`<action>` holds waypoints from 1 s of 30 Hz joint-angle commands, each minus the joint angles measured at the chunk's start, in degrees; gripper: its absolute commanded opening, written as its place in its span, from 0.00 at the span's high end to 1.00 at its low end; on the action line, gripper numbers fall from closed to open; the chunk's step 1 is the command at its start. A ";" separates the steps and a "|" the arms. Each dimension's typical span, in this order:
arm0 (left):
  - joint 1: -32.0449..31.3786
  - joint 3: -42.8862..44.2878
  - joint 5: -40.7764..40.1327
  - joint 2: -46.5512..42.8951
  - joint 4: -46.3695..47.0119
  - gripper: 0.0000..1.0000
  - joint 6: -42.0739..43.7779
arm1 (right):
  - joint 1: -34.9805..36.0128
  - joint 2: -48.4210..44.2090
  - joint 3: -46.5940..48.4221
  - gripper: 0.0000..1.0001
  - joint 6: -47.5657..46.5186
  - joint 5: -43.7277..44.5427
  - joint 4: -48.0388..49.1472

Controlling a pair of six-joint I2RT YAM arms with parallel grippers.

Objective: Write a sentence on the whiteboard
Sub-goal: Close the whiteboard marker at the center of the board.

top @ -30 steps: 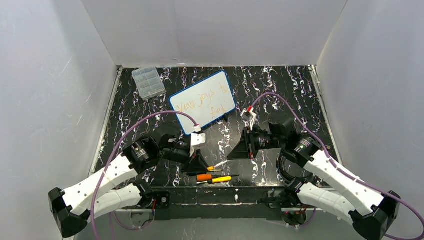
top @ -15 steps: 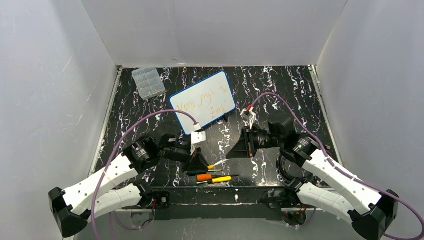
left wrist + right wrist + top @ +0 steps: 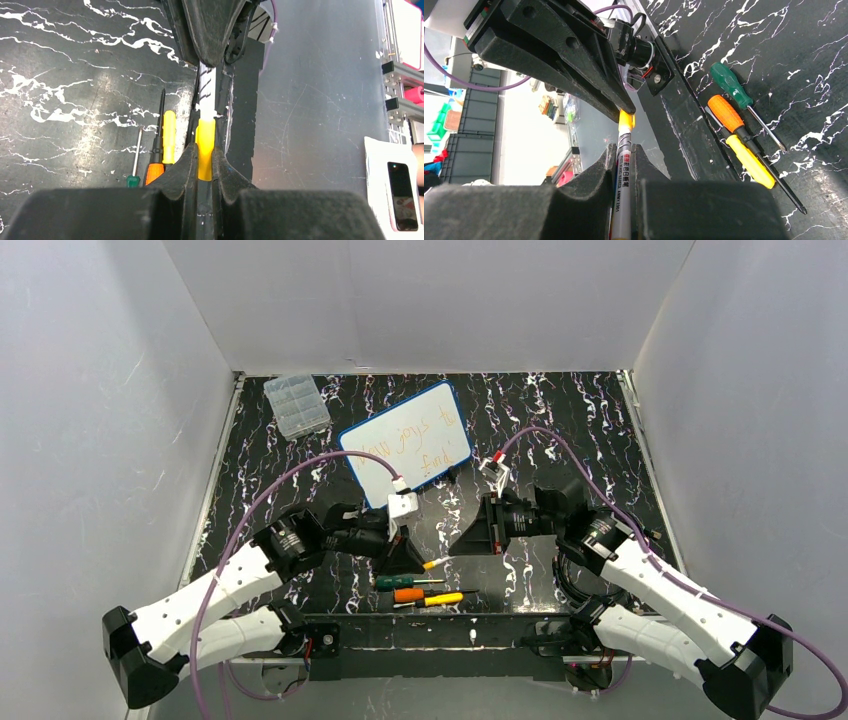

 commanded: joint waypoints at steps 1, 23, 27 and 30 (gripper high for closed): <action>0.18 2.76 -1.50 0.27 6.25 1.00 -2.16 | 0.29 0.25 -1.25 0.99 0.90 -2.30 3.84; 0.18 4.01 -2.60 3.63 16.91 1.00 -6.55 | 1.06 0.29 -3.97 0.99 1.80 -3.00 5.67; 0.18 4.58 -2.83 4.31 18.11 1.00 -6.79 | 1.29 0.30 -4.39 0.99 1.92 -3.03 5.80; 0.18 4.82 -2.80 4.65 18.35 1.00 -7.08 | 1.44 0.29 -4.72 0.99 1.99 -3.03 5.86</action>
